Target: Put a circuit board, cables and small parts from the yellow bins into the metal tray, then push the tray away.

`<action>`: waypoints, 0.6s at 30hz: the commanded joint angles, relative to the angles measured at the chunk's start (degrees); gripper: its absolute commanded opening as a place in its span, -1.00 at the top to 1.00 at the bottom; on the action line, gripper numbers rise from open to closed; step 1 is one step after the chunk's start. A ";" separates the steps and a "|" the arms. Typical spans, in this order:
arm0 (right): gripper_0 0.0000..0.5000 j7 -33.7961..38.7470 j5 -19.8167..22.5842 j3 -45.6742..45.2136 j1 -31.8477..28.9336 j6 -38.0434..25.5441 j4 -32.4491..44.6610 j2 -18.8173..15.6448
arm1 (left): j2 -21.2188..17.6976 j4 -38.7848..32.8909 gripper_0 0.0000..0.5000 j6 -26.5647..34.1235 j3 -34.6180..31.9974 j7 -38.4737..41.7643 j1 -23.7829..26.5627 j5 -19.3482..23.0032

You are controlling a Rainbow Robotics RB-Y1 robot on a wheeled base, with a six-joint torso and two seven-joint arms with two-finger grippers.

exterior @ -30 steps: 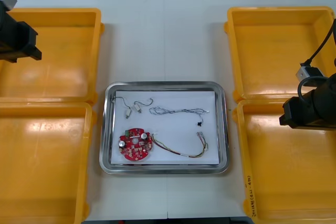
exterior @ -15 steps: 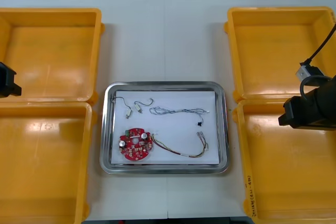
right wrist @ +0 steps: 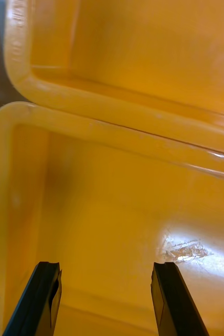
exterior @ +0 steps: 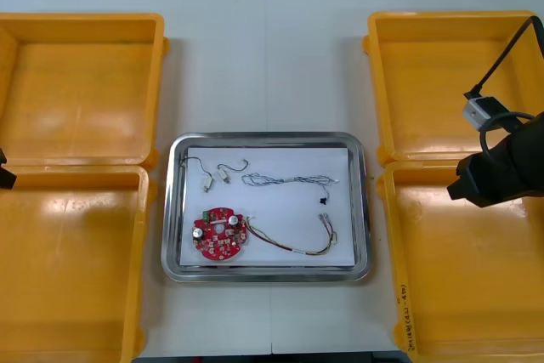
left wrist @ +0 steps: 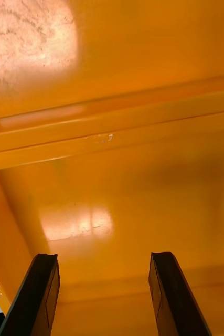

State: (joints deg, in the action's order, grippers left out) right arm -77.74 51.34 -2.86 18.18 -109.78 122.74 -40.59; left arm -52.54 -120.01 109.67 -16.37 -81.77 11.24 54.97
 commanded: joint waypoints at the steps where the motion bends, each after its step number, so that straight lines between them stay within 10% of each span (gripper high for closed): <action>1: -1.00 -5.58 0.51 4.70 4.59 -0.22 0.66 -1.33 | 3.94 -2.07 -1.00 0.33 -5.34 -0.59 -3.07 0.22; 18: -1.00 -26.14 -0.01 16.13 12.76 -0.22 0.66 3.24 | 7.02 -5.76 -1.00 0.33 -7.01 1.00 -7.55 -2.68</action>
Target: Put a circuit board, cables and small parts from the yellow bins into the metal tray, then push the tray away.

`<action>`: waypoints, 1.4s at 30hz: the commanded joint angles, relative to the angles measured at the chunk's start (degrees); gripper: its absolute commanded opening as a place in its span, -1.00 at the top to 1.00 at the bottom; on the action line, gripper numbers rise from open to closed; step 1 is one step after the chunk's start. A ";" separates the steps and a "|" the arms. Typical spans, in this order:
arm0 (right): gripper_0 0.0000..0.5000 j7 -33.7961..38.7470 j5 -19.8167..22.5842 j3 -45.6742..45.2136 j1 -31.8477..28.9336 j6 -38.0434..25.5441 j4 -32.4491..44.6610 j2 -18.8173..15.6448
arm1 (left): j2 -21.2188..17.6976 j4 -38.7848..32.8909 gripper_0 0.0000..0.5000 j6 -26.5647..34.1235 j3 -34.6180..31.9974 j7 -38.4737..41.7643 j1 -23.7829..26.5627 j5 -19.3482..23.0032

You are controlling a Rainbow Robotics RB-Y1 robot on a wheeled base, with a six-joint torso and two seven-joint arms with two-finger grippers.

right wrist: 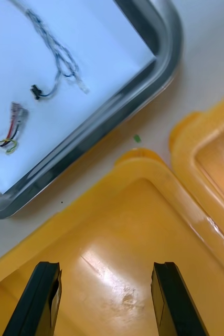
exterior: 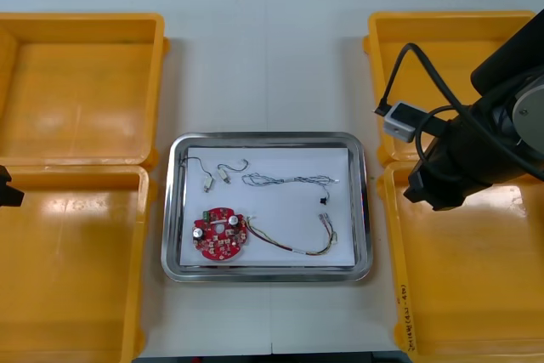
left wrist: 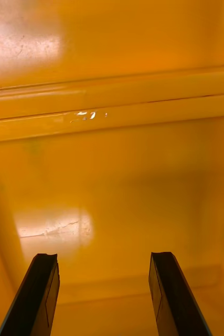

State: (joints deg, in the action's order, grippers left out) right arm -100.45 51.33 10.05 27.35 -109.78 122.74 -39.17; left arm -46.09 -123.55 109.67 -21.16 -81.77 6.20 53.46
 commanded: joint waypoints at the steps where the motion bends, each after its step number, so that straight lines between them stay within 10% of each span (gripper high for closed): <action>1: -1.00 -4.22 -0.26 4.19 4.03 -0.22 0.75 2.26 | 0.57 -2.40 -1.00 0.33 -2.30 1.00 -2.86 -1.43; 42: -1.00 -9.23 -5.01 33.02 20.20 -0.22 -7.42 19.04 | 0.57 -2.58 -1.00 0.33 -2.30 0.73 -3.83 -2.75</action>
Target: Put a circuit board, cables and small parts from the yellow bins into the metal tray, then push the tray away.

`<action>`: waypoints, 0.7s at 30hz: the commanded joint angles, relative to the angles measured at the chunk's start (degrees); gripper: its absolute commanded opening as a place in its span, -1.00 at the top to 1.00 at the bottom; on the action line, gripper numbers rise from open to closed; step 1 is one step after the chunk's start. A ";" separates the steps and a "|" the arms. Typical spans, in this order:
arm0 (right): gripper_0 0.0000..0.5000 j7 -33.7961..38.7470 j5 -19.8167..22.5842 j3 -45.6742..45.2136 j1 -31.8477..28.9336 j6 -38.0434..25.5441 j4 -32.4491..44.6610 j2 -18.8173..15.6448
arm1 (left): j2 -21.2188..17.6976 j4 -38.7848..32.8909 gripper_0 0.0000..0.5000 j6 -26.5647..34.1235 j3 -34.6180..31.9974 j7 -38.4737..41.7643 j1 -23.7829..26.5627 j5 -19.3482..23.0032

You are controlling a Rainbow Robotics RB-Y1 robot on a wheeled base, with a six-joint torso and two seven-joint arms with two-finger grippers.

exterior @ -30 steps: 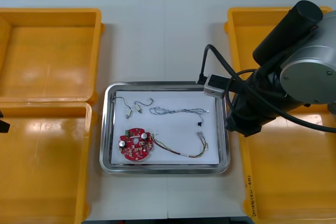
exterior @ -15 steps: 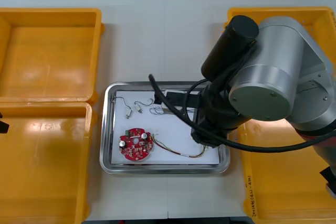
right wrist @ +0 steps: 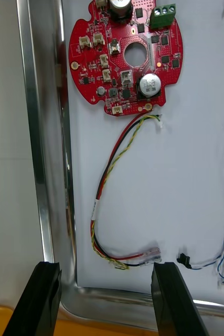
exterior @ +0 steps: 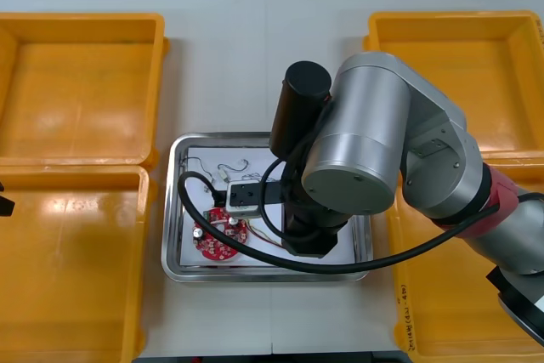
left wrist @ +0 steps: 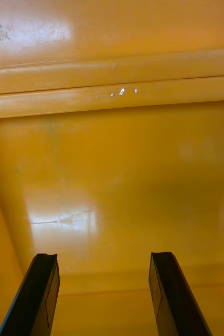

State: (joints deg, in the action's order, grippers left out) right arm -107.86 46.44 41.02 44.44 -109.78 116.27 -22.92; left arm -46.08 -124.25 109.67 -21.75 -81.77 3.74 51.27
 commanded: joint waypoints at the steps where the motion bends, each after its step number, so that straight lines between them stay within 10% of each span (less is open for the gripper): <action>1: -1.00 -1.91 -0.21 2.31 3.28 -0.22 -1.13 2.97 | 0.56 -1.87 -1.00 0.33 -1.71 0.73 -1.37 -0.56; 21: -1.00 -1.91 -4.69 11.01 4.51 1.85 -5.61 6.13 | 0.56 -1.87 -1.00 0.33 -1.71 0.73 -1.37 -0.56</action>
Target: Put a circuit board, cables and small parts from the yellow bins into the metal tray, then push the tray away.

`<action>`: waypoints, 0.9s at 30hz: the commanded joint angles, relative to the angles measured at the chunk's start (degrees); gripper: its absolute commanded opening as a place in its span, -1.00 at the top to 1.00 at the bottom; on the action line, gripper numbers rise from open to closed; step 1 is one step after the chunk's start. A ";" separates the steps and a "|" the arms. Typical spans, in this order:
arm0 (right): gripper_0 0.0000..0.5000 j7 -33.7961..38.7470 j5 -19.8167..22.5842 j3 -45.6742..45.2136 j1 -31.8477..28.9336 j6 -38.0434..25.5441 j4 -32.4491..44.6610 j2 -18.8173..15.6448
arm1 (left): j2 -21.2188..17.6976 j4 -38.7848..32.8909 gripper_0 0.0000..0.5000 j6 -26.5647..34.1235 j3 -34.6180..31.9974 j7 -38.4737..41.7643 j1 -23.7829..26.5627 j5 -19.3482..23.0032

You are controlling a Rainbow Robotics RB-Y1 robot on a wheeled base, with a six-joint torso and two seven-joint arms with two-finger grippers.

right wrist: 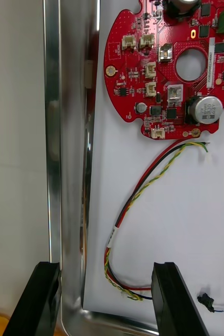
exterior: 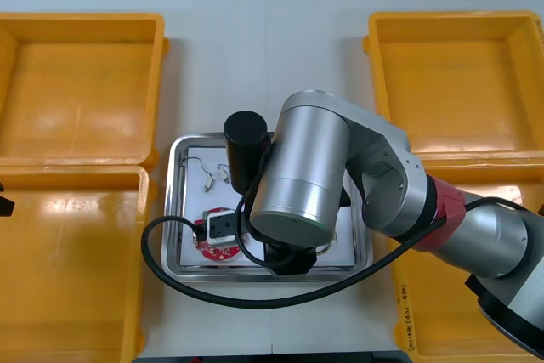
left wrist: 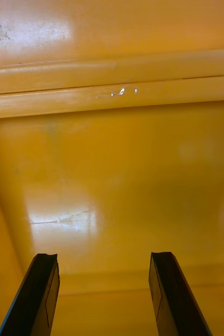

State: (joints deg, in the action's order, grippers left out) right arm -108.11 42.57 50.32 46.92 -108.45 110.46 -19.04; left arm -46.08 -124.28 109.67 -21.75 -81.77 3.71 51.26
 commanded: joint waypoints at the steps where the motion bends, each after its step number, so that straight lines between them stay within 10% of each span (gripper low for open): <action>1: -1.00 -1.58 -0.99 2.24 2.12 0.61 0.20 2.25 | 0.56 -1.85 -1.00 0.33 -1.71 0.73 -1.33 -0.55; 27: -1.00 2.03 -6.88 10.94 1.77 2.28 -3.32 5.76 | 0.56 -1.85 -1.00 0.33 -1.71 0.73 -1.33 -0.55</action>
State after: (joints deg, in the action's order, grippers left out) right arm -107.97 37.05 59.29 46.99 -106.85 106.75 -15.25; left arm -46.08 -124.30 109.67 -21.75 -81.77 3.52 51.26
